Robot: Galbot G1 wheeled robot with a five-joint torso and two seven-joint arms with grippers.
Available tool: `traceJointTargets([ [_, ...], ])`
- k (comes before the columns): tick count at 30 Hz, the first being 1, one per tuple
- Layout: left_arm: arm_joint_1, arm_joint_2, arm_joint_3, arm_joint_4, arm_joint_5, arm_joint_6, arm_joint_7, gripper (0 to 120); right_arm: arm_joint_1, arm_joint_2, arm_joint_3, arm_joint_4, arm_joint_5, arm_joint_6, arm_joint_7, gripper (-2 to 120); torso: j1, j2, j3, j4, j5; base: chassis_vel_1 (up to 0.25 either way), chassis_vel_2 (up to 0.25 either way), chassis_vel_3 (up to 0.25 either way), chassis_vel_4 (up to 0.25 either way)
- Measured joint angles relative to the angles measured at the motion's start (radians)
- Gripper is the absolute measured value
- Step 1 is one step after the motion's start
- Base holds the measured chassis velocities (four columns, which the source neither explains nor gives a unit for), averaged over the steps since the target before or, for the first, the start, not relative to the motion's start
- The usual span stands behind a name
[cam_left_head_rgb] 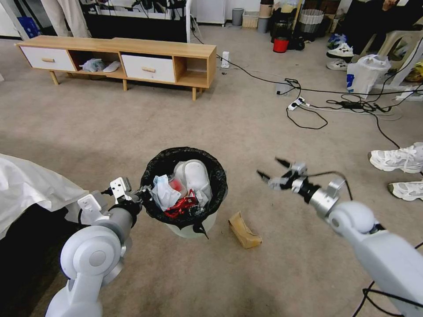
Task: Pick up the trash bin and place the garbage on the floor into it.
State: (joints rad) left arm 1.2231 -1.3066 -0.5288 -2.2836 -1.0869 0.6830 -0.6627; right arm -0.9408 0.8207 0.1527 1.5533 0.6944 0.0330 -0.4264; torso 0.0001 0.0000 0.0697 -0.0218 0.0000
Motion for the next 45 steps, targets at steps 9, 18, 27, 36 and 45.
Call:
traceJointTargets([
  [9, 0.001, 0.000, -0.002, 0.001, 0.000, 0.000, 0.000, 4, 0.009, 0.031, -0.125, -0.109, -0.044, 0.002, 0.011, 100, 0.000, 0.000, 0.000, -0.0001, 0.0000, 0.000, 0.000, 0.000, 0.000],
  [18, 0.001, 0.000, -0.002, 0.004, 0.001, 0.000, 0.001, 4, 0.070, 0.116, -0.222, -0.269, -0.094, 0.021, 0.014, 100, 0.000, 0.000, 0.000, 0.0001, -0.0002, 0.000, 0.000, 0.000, 0.000],
  [27, 0.004, 0.004, -0.006, 0.000, 0.000, 0.000, -0.001, 4, 0.103, 0.170, -0.277, -0.382, -0.117, 0.040, 0.008, 100, 0.000, 0.000, 0.000, 0.0000, -0.0002, 0.000, 0.000, 0.000, 0.000],
  [36, 0.013, 0.002, -0.006, -0.002, 0.002, 0.000, -0.001, 4, 0.144, 0.234, -0.320, -0.501, -0.131, 0.060, 0.002, 100, 0.000, 0.000, 0.000, 0.0000, -0.0001, 0.000, 0.000, 0.000, 0.000],
  [45, 0.020, 0.002, -0.008, -0.007, 0.005, 0.000, -0.001, 4, 0.173, 0.290, -0.353, -0.588, -0.146, 0.075, -0.005, 100, 0.000, 0.000, 0.000, -0.0001, -0.0002, 0.000, 0.000, 0.000, 0.000],
])
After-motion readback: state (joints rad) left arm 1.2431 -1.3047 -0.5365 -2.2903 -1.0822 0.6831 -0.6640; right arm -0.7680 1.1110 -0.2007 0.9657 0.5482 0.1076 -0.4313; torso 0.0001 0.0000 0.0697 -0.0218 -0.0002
